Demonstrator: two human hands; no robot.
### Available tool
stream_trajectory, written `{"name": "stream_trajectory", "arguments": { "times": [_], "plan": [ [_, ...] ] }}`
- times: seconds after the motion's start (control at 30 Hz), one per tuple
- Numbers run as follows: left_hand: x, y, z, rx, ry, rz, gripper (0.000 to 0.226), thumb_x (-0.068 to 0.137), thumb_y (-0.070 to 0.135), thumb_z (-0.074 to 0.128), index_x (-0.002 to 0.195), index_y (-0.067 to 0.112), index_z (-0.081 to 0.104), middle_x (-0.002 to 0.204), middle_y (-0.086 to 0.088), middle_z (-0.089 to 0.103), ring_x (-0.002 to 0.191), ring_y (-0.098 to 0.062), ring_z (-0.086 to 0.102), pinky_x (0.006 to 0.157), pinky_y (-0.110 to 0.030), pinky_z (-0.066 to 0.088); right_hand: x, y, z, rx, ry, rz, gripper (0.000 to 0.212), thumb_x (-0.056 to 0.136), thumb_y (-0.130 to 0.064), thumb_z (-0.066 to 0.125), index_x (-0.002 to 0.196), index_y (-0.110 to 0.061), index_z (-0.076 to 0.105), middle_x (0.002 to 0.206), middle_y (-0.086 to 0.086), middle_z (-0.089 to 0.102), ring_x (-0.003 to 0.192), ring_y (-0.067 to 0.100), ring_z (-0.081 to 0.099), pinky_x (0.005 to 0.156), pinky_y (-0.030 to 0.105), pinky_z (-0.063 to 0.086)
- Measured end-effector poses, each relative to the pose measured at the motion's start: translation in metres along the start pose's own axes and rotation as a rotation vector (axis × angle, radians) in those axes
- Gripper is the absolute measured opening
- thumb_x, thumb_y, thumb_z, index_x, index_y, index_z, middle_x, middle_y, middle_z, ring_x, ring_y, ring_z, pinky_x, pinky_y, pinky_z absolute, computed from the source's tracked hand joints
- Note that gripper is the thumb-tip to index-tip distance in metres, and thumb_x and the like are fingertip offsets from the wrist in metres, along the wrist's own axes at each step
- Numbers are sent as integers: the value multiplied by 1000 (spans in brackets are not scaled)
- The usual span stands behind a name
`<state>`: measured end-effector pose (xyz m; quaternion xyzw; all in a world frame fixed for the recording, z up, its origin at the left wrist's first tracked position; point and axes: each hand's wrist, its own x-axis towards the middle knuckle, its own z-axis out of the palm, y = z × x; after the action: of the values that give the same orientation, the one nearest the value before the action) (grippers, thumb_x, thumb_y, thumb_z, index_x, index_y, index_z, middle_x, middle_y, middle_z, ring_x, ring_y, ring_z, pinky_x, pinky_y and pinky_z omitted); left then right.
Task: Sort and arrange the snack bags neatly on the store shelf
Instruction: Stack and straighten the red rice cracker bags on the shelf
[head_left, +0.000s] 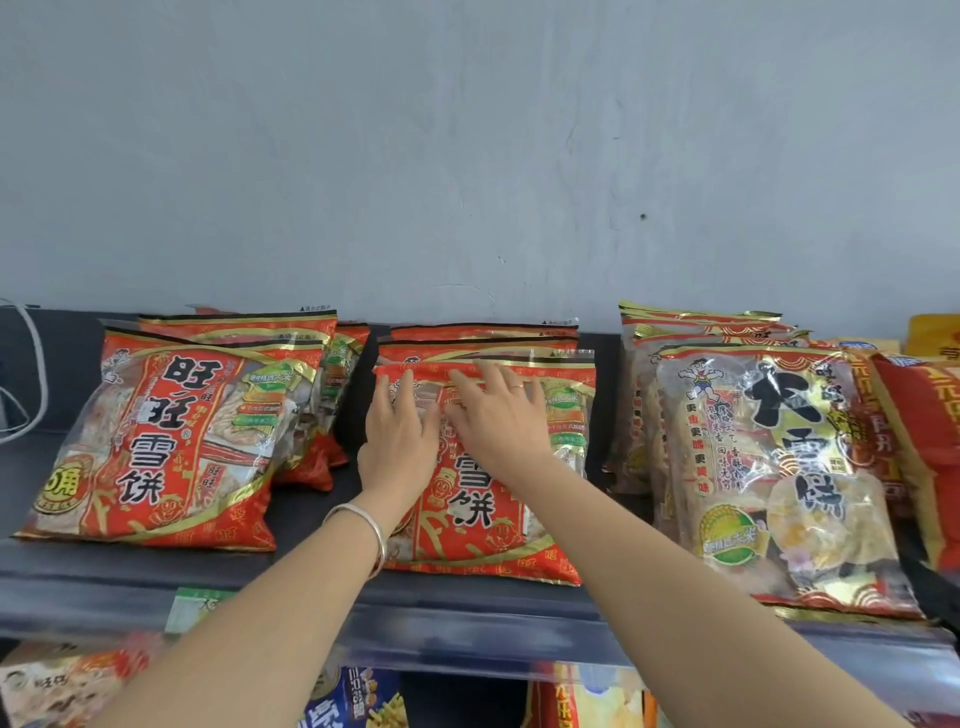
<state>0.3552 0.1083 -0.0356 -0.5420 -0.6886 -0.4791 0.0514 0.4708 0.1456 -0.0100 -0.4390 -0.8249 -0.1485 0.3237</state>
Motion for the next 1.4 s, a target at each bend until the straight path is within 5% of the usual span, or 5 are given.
{"name": "stream_trajectory", "arguments": {
  "times": [0.4, 0.8, 0.97, 1.23, 1.4],
  "plan": [
    [11, -23, -15, -134, -200, -191, 78, 91, 58, 39, 148, 34, -7, 154, -11, 20, 136, -36, 31, 108, -55, 29, -6, 0, 6, 18, -146, -78, 57, 97, -58, 13, 148, -35, 24, 155, 0, 29, 146, 24, 19, 115, 57, 6],
    [101, -14, -27, -807, -140, -588, 52, 85, 28, 67, 124, 0, 49, 108, -7, 59, 87, -21, 55, 70, -32, 44, 73, -8, -7, -16, -67, 176, 29, 97, -19, 34, 115, -15, 57, 122, 9, 57, 128, 35, 43, 112, 57, 18],
    [109, -12, -16, -671, 8, -360, 17, 91, 20, 59, 76, 13, 61, 93, -13, 67, 90, -30, 63, 85, -47, 53, 82, -10, 9, -68, -53, 299, 38, 98, -30, 29, 112, -17, 61, 121, 6, 62, 126, 34, 46, 110, 62, 14],
    [98, -11, 1, -507, 265, -64, 12, 93, 24, 55, 83, 17, 57, 77, 11, 54, 81, -16, 54, 71, -28, 37, 66, -4, 23, -152, 474, 180, 20, 92, -28, 59, 79, -14, 64, 82, 2, 66, 87, 30, 64, 92, 49, 40],
    [90, -20, -7, -800, -8, -235, 39, 82, 32, 69, 111, 25, 43, 105, 4, 51, 97, -16, 53, 84, -35, 46, 66, -6, 24, -114, 296, 253, 29, 99, -35, 40, 101, -18, 63, 106, 1, 62, 112, 29, 52, 100, 47, 27]
  ]
}}
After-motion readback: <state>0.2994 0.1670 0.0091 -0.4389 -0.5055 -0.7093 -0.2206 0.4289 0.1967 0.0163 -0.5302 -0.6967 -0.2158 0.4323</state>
